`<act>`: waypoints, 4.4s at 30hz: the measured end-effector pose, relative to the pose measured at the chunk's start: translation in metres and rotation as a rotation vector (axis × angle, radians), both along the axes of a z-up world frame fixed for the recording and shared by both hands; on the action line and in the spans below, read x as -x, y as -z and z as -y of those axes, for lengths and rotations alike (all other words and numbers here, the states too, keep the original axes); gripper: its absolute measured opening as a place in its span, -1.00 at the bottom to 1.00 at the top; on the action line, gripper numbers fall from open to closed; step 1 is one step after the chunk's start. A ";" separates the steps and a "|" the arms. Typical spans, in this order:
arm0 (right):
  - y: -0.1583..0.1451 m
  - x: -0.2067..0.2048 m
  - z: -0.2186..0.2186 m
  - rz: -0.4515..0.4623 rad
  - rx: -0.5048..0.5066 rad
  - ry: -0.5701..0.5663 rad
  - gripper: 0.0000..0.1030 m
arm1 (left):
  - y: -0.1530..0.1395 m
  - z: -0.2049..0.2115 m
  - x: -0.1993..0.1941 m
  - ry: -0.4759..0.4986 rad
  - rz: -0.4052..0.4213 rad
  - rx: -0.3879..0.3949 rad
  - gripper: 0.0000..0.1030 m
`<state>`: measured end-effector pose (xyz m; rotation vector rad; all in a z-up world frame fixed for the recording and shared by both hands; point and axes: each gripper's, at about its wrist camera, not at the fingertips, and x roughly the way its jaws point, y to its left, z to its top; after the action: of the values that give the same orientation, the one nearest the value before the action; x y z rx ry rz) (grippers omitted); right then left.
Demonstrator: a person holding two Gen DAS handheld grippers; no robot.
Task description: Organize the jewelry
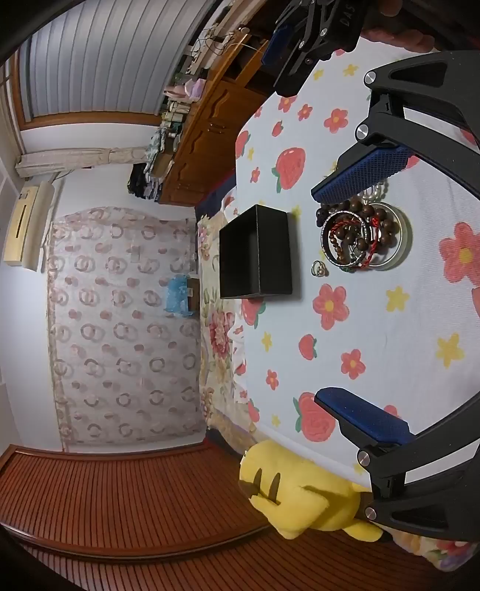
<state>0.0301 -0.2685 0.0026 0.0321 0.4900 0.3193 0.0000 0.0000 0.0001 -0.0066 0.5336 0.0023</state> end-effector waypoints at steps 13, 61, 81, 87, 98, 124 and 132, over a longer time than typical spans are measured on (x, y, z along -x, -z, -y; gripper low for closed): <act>0.000 0.001 0.001 0.005 -0.007 -0.001 0.95 | -0.002 0.003 0.001 -0.003 0.009 -0.007 0.87; -0.015 0.004 -0.002 0.015 -0.016 -0.002 0.95 | -0.023 0.003 0.010 0.000 0.036 -0.001 0.87; -0.015 0.008 -0.002 0.022 -0.016 -0.002 0.95 | -0.021 0.003 0.010 0.001 0.039 0.000 0.87; -0.017 0.008 -0.002 0.022 -0.018 -0.003 0.95 | -0.021 0.004 0.010 0.001 0.038 0.000 0.87; -0.018 0.008 -0.009 0.006 -0.012 -0.025 0.95 | -0.013 0.008 0.007 0.008 0.012 0.000 0.87; 0.054 -0.003 -0.011 -0.151 0.037 -0.174 0.52 | 0.050 0.006 -0.041 0.170 -0.203 0.034 0.87; 0.057 -0.007 -0.011 -0.177 0.053 -0.189 0.36 | 0.064 0.018 -0.074 0.270 -0.299 0.099 0.61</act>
<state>0.0374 -0.2579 -0.0540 -0.0385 0.6792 0.4916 0.0739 -0.0180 -0.0638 -0.0313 0.8301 -0.2910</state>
